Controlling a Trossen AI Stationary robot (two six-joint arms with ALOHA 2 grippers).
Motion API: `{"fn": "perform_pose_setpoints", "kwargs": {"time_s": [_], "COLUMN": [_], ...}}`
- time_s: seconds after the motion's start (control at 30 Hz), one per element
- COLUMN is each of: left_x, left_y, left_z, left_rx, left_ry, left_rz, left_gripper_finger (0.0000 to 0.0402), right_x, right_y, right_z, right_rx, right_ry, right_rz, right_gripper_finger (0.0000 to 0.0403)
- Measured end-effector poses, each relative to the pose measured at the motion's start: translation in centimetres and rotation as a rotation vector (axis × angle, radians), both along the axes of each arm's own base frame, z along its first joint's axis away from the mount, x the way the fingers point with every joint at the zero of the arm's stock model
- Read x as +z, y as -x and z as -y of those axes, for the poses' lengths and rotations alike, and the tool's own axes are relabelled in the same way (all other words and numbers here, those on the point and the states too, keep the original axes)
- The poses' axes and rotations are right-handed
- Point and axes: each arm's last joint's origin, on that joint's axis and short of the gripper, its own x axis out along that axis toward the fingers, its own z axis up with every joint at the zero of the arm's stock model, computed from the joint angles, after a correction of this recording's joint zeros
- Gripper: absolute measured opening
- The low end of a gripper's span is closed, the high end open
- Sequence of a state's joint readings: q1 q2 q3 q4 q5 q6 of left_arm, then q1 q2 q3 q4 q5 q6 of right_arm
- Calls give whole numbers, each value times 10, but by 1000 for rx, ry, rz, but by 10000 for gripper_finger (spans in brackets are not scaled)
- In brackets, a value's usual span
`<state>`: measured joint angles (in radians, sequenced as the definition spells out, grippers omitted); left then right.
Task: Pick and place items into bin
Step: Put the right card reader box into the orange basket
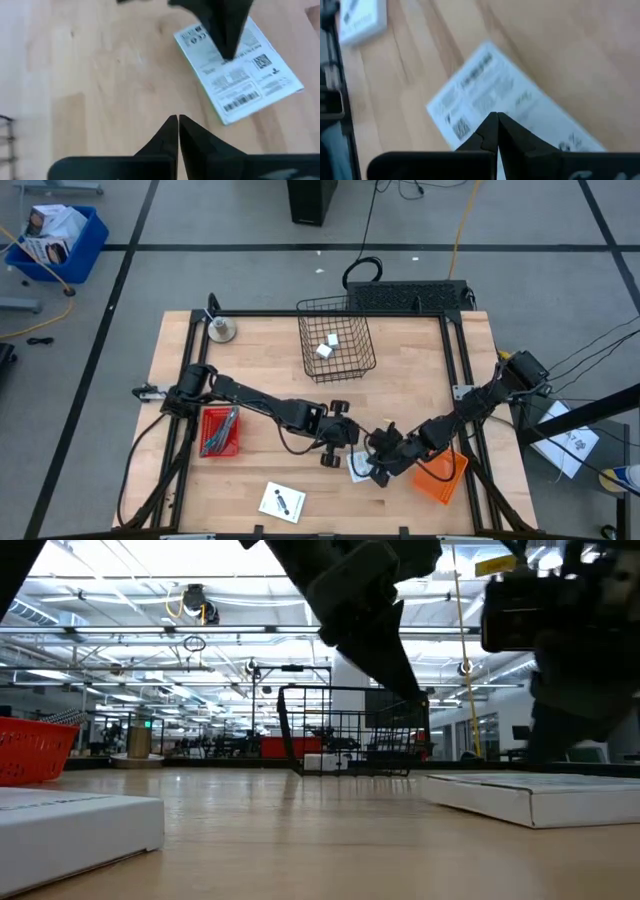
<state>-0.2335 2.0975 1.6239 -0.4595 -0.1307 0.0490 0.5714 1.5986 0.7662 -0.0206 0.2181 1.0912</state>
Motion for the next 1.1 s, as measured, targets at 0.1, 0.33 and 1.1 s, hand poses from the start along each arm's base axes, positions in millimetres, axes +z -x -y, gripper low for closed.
{"fn": "perform_pose_setpoints", "kwargs": {"time_s": [0.1, 0.33, 1.1], "left_x": [-9, -43, -81], "left_y": [4, 19, 30], "left_z": [6, 20, -12], "left_rx": [31, 91, 326], "left_ry": [33, 95, 286], "left_rz": [-10, -9, 160], "left_gripper_finger": [5, 25, 35], "right_x": [-3, -23, -2], "right_y": [3, -2, -22], "right_z": [1, 16, 58], "right_rx": [-7, -53, -4], "right_ry": [6, 22, 258], "right_rz": [-49, -122, 63], "right_gripper_finger": [0, 0, 0]}}
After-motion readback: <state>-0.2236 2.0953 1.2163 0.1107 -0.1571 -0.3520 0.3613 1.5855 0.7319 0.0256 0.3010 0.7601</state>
